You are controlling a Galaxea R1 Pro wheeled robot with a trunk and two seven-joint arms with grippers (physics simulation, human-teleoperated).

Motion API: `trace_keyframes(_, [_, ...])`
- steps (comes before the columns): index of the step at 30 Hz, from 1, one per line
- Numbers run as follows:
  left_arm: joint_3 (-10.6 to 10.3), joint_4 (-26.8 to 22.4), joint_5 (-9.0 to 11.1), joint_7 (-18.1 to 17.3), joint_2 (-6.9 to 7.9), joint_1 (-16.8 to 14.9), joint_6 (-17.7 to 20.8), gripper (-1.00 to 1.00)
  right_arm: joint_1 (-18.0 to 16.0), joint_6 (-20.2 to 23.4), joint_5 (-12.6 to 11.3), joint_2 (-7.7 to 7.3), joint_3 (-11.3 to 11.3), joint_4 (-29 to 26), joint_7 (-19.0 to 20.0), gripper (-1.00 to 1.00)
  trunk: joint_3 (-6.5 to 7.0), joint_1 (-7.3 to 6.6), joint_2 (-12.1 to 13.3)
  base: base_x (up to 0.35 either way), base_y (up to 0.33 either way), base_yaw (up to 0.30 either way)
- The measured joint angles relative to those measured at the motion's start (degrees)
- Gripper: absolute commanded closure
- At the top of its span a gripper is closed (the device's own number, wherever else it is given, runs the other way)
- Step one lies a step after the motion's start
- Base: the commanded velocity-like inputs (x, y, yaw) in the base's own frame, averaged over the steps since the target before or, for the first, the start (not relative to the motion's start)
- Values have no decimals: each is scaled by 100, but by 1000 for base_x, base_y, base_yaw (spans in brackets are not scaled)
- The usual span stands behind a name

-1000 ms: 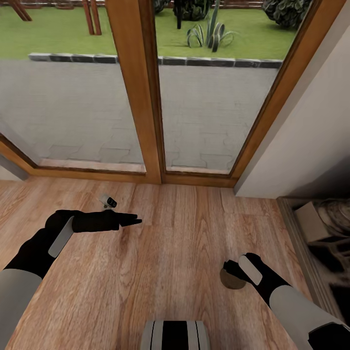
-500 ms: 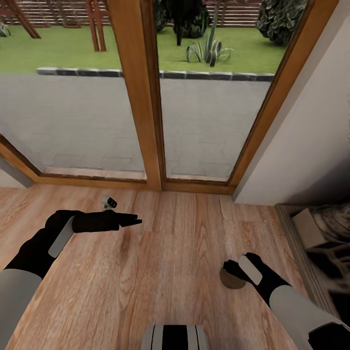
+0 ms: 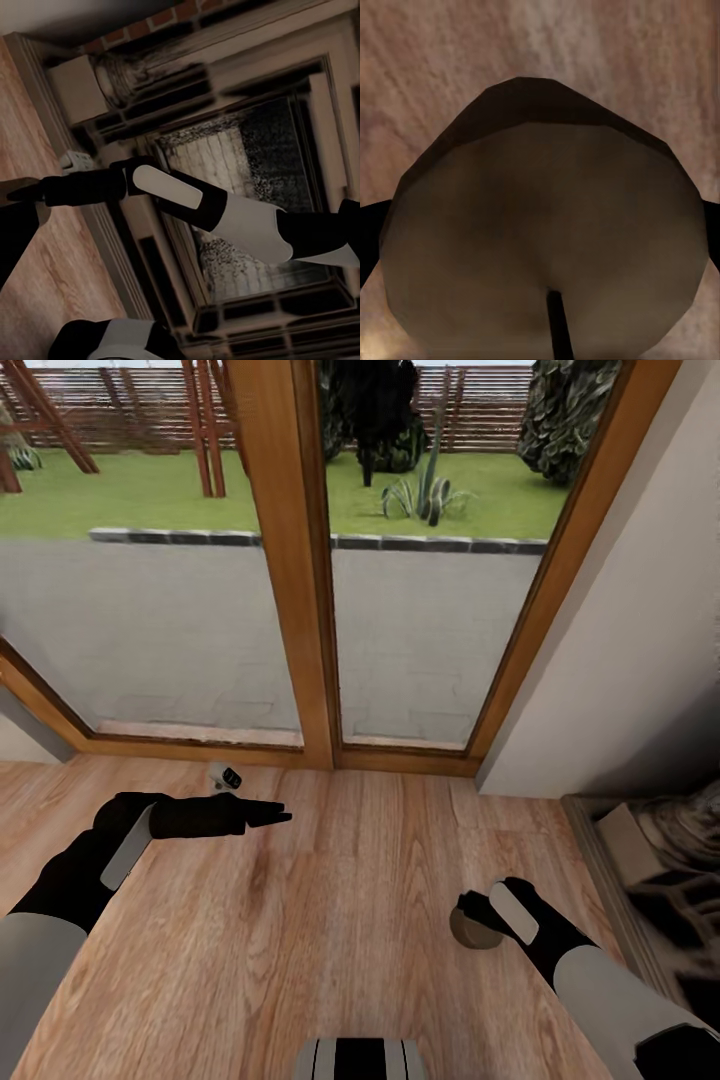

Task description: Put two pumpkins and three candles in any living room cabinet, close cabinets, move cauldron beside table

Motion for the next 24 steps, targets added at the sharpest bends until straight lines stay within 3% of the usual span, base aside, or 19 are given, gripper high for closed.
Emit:
trace_keyframes(13, [0, 7, -83, 0, -8, -4, 0, -100, 0, -4, -5, 0, -13, -80, 9, 100, 288, -33, 18, -13, 0, 0])
trace_keyframes(24, [0, 9, -92, 0, -9, -4, 0, -100, 0, -4, -9, 0, -13, -83, 6, 100, 532, -60, 32, -203, 0, -8])
